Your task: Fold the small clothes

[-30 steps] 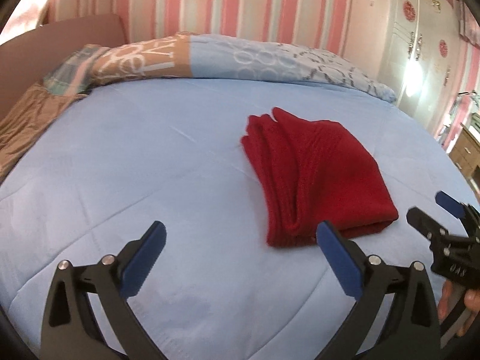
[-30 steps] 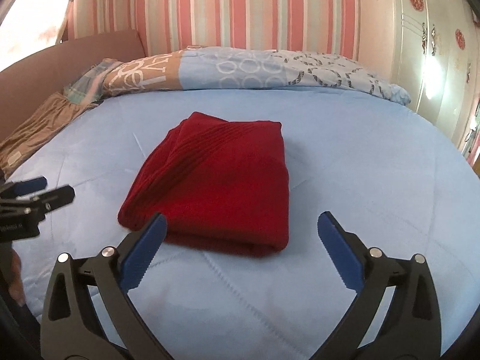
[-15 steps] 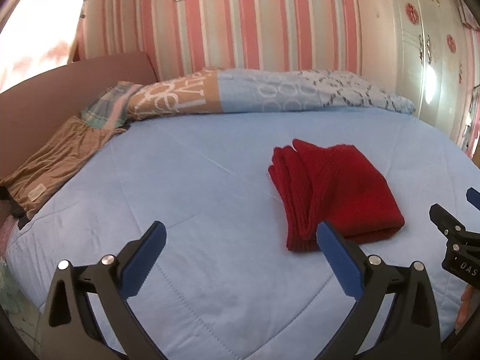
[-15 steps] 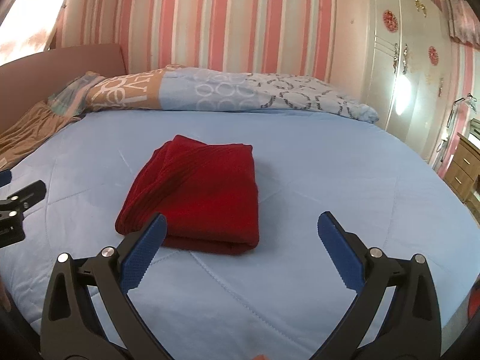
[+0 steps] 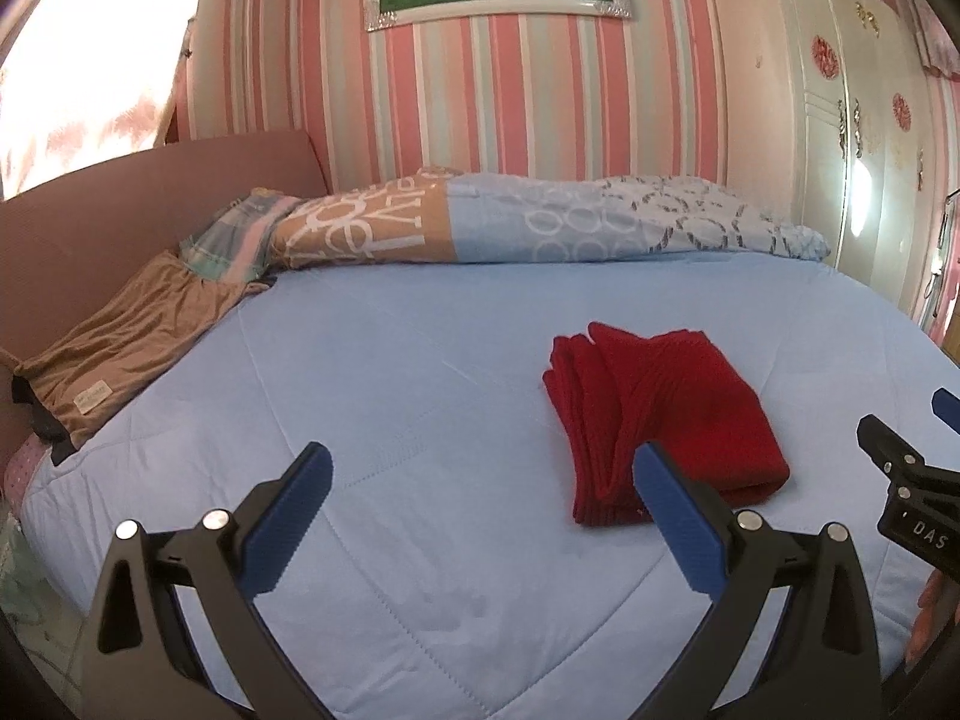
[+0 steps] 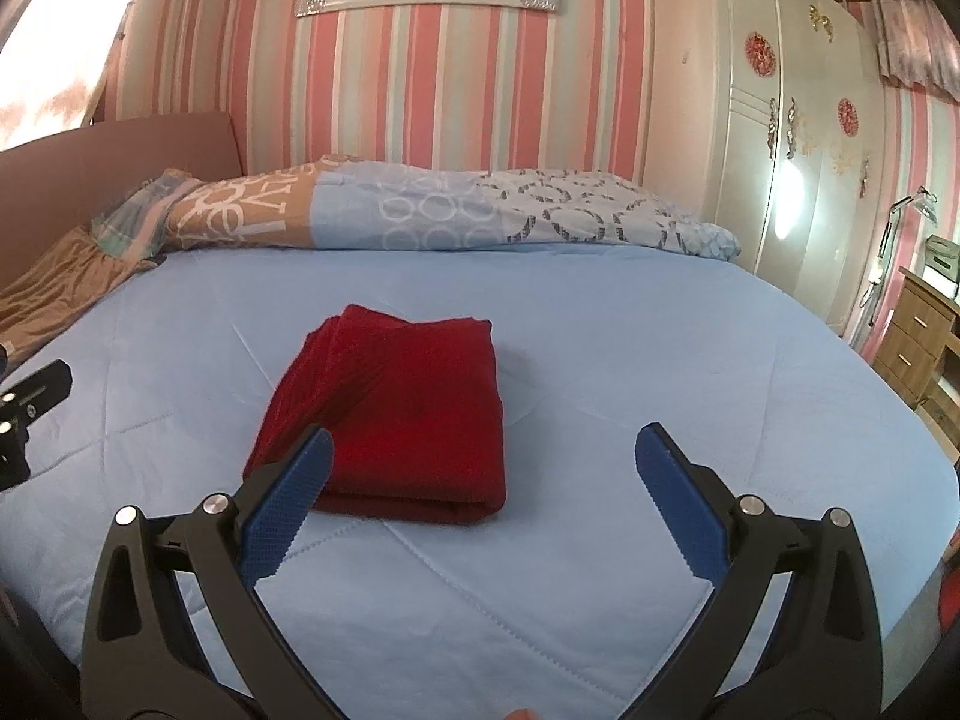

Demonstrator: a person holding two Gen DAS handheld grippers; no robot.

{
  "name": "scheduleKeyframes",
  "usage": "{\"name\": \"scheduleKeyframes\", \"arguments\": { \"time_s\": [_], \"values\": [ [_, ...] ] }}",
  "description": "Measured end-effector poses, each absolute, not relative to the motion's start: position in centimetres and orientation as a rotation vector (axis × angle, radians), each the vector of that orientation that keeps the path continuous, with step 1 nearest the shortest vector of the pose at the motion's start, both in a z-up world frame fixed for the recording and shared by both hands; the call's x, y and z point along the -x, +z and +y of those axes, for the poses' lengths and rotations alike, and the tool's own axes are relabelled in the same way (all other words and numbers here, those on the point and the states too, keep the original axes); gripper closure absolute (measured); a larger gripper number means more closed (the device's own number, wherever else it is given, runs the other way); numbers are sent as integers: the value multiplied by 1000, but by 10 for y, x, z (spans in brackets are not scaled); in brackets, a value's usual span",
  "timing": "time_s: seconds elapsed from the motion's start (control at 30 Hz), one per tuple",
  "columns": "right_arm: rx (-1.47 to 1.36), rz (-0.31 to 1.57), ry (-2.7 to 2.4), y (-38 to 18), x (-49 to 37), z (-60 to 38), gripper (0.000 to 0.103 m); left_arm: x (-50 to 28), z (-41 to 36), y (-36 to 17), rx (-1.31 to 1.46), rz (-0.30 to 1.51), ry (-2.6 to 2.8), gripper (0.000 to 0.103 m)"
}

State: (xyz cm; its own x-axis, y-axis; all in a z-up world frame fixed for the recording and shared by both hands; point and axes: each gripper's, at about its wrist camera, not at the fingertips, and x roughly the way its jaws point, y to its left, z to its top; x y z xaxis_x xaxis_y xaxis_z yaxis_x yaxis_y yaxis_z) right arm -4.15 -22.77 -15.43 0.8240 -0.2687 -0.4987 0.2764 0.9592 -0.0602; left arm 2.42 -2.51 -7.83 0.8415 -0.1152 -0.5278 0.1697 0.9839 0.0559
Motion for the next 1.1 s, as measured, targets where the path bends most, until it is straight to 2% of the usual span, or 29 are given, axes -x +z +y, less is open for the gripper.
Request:
{"name": "scheduleKeyframes", "arguments": {
  "time_s": [1.1],
  "values": [
    [-53,482,-305,-122,64,-230,3,-12,-33,-66,-127,506,-145,2]
  ]
}}
